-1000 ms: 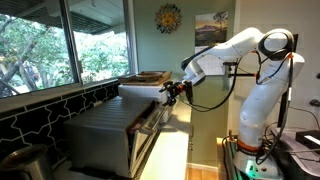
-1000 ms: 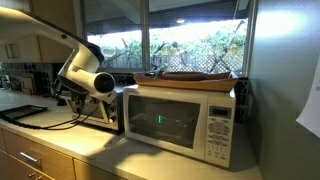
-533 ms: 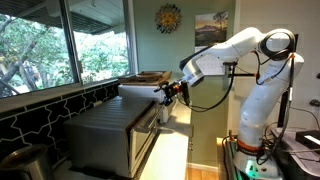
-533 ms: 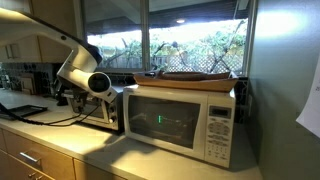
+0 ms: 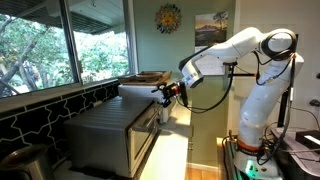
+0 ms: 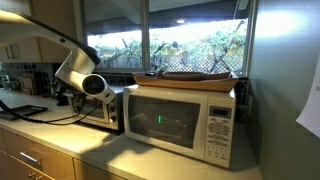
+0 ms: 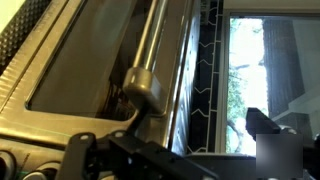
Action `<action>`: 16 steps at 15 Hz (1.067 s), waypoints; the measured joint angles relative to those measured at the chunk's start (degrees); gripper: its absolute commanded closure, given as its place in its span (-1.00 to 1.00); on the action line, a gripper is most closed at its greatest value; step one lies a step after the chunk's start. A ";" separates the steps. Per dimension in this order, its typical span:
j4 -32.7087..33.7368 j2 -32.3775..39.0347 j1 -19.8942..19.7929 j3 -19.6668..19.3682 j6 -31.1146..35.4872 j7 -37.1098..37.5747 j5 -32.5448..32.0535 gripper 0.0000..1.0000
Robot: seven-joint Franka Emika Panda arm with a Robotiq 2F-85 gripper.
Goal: Remove the blue bowl from the pink bowl which is on top of the oven wire rack and put it in the oven under the oven wire rack and lastly close the oven door
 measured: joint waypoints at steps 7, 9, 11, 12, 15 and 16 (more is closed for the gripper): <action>-1.14 -0.09 0.30 0.79 1.19 -2.68 3.85 -1.00; -1.28 -0.56 0.23 0.74 1.20 -2.30 2.26 -1.00; -1.28 -1.53 -0.20 0.64 1.46 -0.95 -1.18 -1.00; -1.23 -2.21 -0.59 0.48 1.72 0.28 -3.53 -1.00; -0.98 -4.81 -1.92 -0.14 2.62 4.78 -10.56 -1.00; -0.91 -5.74 -2.36 -0.36 2.63 6.49 -13.36 -1.00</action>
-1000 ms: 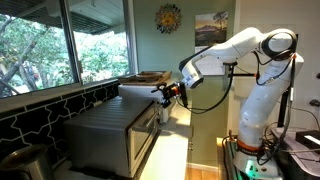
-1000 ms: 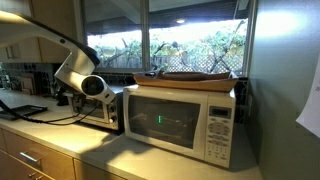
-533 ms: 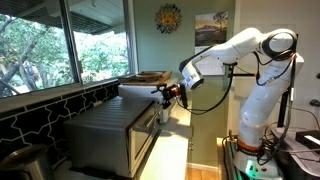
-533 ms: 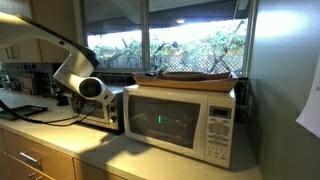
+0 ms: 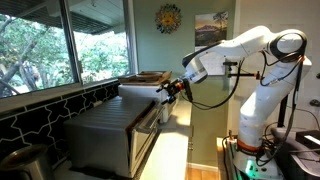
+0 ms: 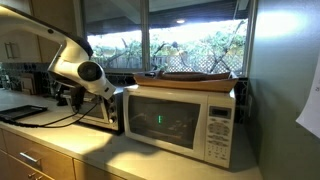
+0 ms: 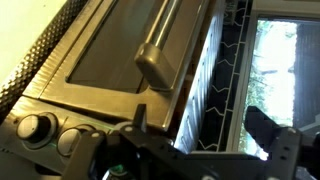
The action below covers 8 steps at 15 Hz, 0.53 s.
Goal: Remove the blue bowl from the pink bowl which is on top of the oven wire rack and put it in the oven under the oven wire rack and lastly close the oven door
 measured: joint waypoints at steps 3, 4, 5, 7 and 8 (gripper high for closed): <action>0.03 -2.99 -1.08 -0.47 -0.07 5.98 -10.95 -1.00; 0.04 -4.11 -1.49 -0.50 -0.40 8.12 -15.36 -1.00; 0.06 -5.34 -2.05 -0.49 -1.05 9.93 -19.92 -1.00; 0.22 -8.10 -3.12 -0.67 -2.81 12.54 -28.80 -1.00; 0.44 -9.69 -3.22 -1.13 -3.86 13.39 -33.15 -1.00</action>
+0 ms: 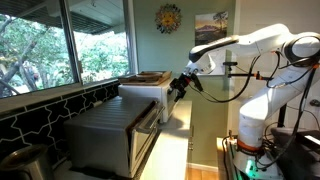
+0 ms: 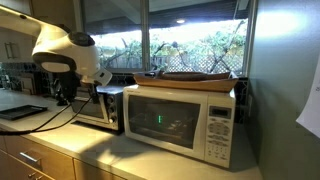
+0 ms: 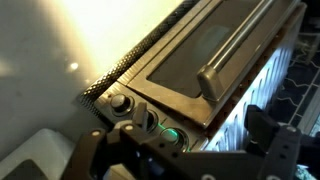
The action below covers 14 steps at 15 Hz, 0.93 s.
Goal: Remove the blue bowl from the pink bowl which is on top of the oven wire rack and put it in the oven under the oven wire rack and lastly close the oven door
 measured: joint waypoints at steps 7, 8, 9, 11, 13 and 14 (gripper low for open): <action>2.78 -11.11 1.40 -4.50 -8.29 0.41 -20.81 -1.00; 3.22 -12.34 1.85 -5.01 -9.24 0.41 -22.75 -1.00; 3.59 -13.58 2.29 -5.47 -10.26 0.41 -24.50 -1.00; 4.29 -15.50 3.09 -6.08 -11.99 0.41 -27.41 -1.00; 4.98 -16.95 3.81 -6.55 -13.65 0.41 -29.81 -1.00; 5.25 -17.60 4.06 -6.72 -14.39 0.41 -30.81 -1.00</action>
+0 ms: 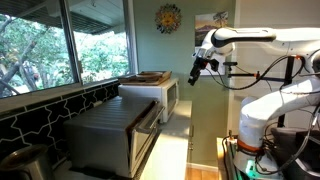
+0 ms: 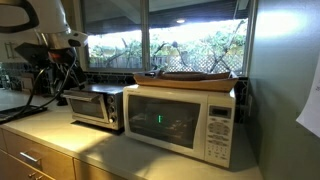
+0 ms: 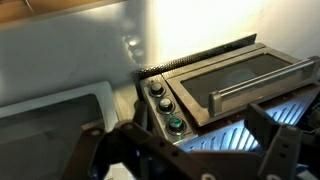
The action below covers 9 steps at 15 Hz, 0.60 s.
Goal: Remove the blue bowl from the pink bowl which is on top of the oven wire rack and put it in the oven under the oven wire rack and lastly close the oven door
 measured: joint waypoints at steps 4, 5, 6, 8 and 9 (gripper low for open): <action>1.03 -2.03 1.07 -0.59 -2.20 -0.07 -3.01 -1.00; 1.15 -2.43 1.37 -0.71 -2.49 -0.13 -3.45 -1.00; 1.16 -2.68 1.59 -0.80 -2.50 -0.08 -3.52 -1.00; 1.16 -2.67 1.83 -0.89 -2.46 -0.07 -3.52 -1.00; 1.16 -2.64 1.90 -0.89 -2.45 -0.07 -3.52 -1.00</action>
